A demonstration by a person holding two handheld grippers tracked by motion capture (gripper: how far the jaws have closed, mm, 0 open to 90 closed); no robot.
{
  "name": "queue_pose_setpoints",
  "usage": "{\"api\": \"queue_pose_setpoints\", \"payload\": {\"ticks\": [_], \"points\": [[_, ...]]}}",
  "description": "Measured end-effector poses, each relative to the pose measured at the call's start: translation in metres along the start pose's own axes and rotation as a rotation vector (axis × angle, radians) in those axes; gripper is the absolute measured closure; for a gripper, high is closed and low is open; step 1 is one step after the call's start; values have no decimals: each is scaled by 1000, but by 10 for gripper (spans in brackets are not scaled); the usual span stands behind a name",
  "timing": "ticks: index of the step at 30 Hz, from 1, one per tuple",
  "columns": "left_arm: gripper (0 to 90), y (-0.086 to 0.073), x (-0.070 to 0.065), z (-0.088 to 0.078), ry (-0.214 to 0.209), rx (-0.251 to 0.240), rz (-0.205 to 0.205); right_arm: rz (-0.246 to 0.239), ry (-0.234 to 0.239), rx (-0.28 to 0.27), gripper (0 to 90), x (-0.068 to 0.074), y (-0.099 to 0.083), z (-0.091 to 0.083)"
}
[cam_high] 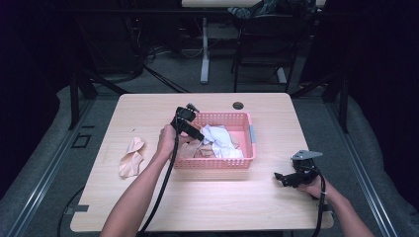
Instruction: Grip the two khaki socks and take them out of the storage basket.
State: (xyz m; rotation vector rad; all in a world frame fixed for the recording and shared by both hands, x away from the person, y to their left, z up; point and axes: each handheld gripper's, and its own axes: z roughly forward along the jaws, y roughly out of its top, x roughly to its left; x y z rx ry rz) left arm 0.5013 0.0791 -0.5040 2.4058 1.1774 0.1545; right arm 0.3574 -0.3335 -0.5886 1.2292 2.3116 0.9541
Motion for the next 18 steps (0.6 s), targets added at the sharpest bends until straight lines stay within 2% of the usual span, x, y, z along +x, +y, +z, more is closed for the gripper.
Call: {"api": "queue_pose_setpoints", "payload": {"ticks": [2,8,9,11,18], "points": [[273,0,-1,4,9,16,-14,0,0,-1,0,0,0,0],[459,2,0,14,38,92,-6,0,0,0,0,0,0,0],[459,2,0,15,39,99,-5,0,0,0,0,0,0,0],[541,2,0,17,44,107,-6,0,0,0,0,0,0,0],[732,4,-6,23,44,126,19,0,-1,-1,0,0,0,0]]}}
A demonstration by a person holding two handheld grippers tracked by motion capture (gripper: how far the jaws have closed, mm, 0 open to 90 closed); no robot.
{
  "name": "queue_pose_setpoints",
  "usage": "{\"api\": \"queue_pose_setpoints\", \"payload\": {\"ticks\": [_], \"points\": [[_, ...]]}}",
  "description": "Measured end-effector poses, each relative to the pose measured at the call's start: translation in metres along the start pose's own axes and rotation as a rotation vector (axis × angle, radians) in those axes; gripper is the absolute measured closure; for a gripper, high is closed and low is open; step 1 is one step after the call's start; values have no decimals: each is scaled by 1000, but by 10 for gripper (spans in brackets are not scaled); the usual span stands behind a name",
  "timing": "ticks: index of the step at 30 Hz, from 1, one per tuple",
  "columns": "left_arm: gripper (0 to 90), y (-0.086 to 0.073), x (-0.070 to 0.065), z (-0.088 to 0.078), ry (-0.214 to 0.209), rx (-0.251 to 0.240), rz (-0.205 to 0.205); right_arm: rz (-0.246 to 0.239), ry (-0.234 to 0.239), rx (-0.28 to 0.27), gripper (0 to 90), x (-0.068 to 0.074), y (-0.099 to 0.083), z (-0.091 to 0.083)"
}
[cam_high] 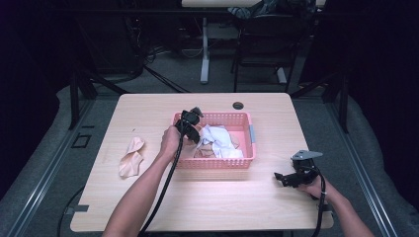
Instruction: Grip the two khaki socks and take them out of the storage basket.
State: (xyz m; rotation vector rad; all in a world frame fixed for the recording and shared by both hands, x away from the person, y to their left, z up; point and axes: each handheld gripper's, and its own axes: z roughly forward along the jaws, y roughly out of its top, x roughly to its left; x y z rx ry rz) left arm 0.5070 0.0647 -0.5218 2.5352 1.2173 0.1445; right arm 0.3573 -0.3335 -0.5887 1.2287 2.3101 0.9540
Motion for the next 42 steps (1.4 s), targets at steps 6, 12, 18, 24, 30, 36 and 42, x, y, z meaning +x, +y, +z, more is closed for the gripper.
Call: {"api": "queue_pose_setpoints", "payload": {"ticks": [6,12,18,24,30,36,42], "points": [[859,-1,-1,2,-7,-1,15,-1,0,-2,0,0,0,0],[867,-2,1,-12,-5,-26,39,-2,0,-2,0,0,0,0],[870,-6,0,-31,4,-85,56,-1,-1,-1,0,0,0,0],[872,-9,-3,-52,4,-148,76,0,-1,0,0,0,0,0],[873,-8,-1,-68,11,-173,92,0,-1,-1,0,0,0,0],[873,-7,-1,-82,2,-201,92,0,-1,-1,0,0,0,0],[873,-6,-2,-100,12,-220,113,0,-2,-1,0,0,0,0]]}}
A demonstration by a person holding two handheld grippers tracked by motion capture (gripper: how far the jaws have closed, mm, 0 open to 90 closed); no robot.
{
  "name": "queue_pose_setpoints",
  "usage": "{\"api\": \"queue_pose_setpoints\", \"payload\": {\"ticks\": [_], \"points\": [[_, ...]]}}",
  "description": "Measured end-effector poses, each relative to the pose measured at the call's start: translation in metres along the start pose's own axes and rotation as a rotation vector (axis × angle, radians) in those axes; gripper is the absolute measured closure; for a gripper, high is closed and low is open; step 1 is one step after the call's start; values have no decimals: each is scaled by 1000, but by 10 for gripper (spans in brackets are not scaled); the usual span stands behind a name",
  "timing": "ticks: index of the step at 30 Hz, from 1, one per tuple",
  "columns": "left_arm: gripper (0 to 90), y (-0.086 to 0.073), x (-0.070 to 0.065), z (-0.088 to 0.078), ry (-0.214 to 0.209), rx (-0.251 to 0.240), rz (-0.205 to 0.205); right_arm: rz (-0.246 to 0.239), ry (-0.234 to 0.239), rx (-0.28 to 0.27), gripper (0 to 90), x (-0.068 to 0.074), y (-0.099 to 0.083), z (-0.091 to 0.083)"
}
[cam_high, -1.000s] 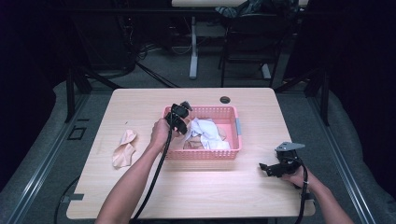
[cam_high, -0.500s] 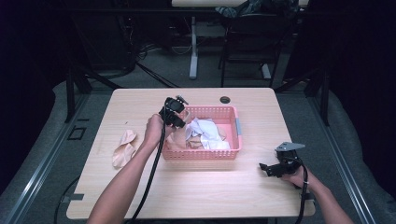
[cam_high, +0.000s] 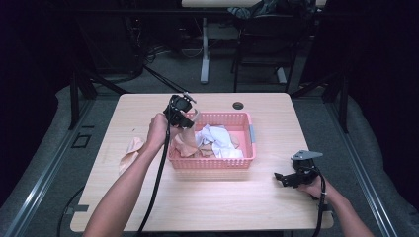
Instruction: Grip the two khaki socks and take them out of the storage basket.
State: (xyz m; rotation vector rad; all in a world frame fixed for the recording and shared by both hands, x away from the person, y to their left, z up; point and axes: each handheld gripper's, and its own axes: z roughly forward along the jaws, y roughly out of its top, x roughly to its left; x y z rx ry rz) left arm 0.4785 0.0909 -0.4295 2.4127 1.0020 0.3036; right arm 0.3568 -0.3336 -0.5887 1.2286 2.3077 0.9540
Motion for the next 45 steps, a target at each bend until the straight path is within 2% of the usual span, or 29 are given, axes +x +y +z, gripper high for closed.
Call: {"api": "queue_pose_setpoints", "payload": {"ticks": [16,24,33,37,45], "points": [[873,13,4,-37,-2,-47,16,1,-1,-2,0,0,0,0],[873,17,10,-58,13,-60,18,-1,-5,1,0,0,0,0],[873,13,21,-85,24,-95,4,-2,-4,1,0,0,0,0],[873,9,26,-99,42,-109,-1,-2,-4,1,0,0,0,0],[873,-10,43,-123,73,-133,-38,-2,-5,1,0,0,0,0]]}}
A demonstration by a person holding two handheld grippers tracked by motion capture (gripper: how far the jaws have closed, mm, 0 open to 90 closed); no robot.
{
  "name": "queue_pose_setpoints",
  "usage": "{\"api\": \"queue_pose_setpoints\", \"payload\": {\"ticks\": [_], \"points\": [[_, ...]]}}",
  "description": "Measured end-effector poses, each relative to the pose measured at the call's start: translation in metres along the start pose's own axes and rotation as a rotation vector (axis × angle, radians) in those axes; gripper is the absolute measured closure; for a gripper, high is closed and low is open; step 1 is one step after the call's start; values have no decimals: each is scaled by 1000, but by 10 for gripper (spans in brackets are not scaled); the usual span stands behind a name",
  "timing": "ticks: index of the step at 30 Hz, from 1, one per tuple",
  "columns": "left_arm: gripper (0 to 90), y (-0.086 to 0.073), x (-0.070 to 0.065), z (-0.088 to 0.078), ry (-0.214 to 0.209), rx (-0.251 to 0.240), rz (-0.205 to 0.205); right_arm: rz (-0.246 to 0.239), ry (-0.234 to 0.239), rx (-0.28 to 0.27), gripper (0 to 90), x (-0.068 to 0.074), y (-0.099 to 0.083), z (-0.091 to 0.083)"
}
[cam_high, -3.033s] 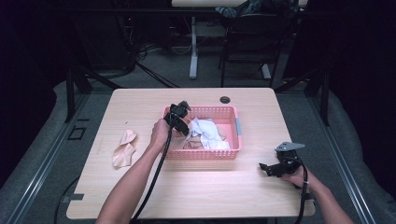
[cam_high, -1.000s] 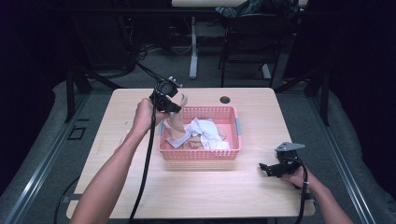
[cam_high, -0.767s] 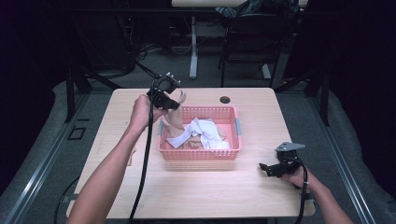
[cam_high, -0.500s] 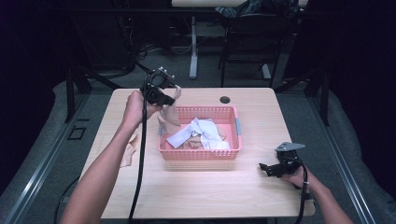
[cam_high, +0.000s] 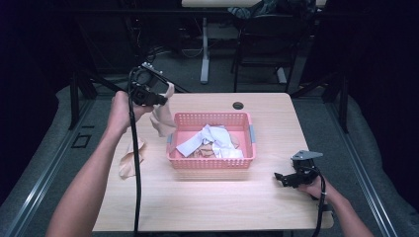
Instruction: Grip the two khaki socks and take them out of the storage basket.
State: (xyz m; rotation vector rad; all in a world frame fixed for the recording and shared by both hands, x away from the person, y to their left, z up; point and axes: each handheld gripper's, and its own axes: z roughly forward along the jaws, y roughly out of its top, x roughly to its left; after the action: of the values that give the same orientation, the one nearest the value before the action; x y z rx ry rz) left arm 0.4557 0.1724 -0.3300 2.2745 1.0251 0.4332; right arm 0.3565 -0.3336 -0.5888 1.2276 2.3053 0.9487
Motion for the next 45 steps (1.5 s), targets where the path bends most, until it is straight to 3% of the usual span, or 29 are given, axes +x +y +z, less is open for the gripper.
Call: {"api": "queue_pose_setpoints", "payload": {"ticks": [8,17,23,31,45], "points": [[872,-25,26,-14,31,1,-61,3,3,-3,0,0,0,0],[872,-56,52,-16,59,27,-127,3,2,-3,0,0,0,0],[872,-78,72,-11,71,50,-189,3,2,-3,0,0,0,0],[872,-97,86,-1,88,81,-233,3,2,-3,0,0,0,0],[872,-122,96,35,91,148,-279,3,2,-2,0,0,0,0]]}}
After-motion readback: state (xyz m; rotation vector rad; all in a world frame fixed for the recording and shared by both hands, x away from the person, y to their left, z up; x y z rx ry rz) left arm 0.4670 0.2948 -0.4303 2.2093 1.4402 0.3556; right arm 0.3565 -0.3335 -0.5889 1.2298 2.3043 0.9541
